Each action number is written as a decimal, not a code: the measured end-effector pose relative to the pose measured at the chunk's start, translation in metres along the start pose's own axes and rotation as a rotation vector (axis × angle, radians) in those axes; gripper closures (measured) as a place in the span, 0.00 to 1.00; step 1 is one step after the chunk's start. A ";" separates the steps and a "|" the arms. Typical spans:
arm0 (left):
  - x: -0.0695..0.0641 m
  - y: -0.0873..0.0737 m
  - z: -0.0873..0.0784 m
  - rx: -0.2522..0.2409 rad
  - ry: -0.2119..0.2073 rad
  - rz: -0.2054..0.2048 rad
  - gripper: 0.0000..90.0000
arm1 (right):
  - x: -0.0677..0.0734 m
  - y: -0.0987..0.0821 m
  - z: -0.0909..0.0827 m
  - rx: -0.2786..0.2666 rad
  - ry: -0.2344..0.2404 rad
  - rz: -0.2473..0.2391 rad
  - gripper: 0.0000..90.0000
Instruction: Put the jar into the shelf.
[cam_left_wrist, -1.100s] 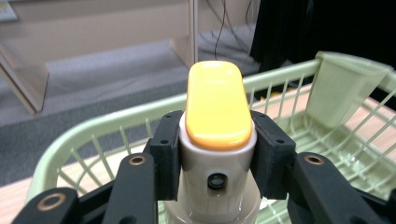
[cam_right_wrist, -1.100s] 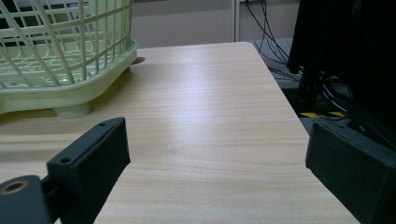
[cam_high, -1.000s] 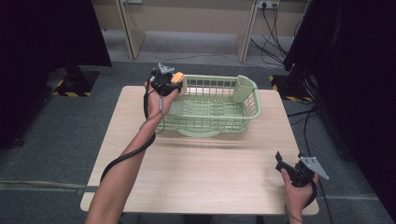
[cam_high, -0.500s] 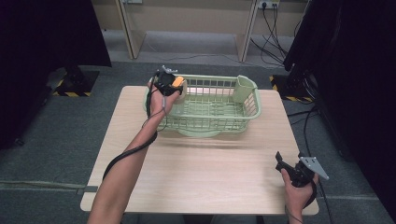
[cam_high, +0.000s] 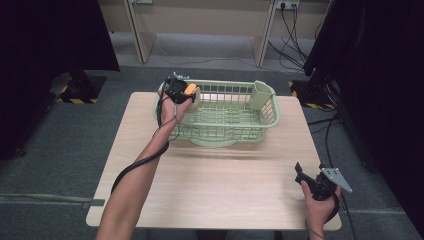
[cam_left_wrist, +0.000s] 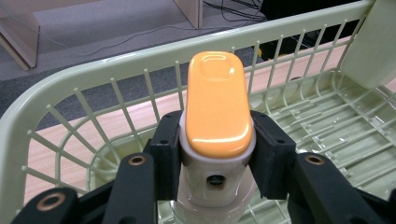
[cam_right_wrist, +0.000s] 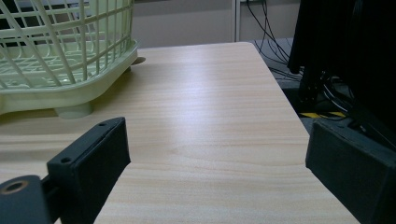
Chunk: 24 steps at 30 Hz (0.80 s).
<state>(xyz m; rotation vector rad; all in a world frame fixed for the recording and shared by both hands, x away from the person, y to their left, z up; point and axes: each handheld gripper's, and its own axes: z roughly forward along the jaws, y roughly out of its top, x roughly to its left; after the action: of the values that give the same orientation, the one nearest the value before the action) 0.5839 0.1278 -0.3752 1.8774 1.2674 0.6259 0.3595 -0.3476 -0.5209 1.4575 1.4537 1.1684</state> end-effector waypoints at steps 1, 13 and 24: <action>0.000 0.000 0.000 0.003 -0.004 -0.004 0.64 | 0.000 0.000 0.000 0.000 0.000 0.000 0.07; -0.005 0.001 -0.009 0.031 -0.014 0.017 0.57 | 0.000 0.000 0.000 -0.002 -0.001 -0.003 0.07; -0.003 -0.005 -0.015 0.018 0.002 0.003 0.33 | 0.001 0.000 0.000 -0.002 -0.002 -0.009 0.07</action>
<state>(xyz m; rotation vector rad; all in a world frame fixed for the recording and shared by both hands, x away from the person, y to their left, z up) 0.5687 0.1310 -0.3710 1.8942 1.2756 0.6194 0.3593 -0.3468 -0.5209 1.4489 1.4553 1.1621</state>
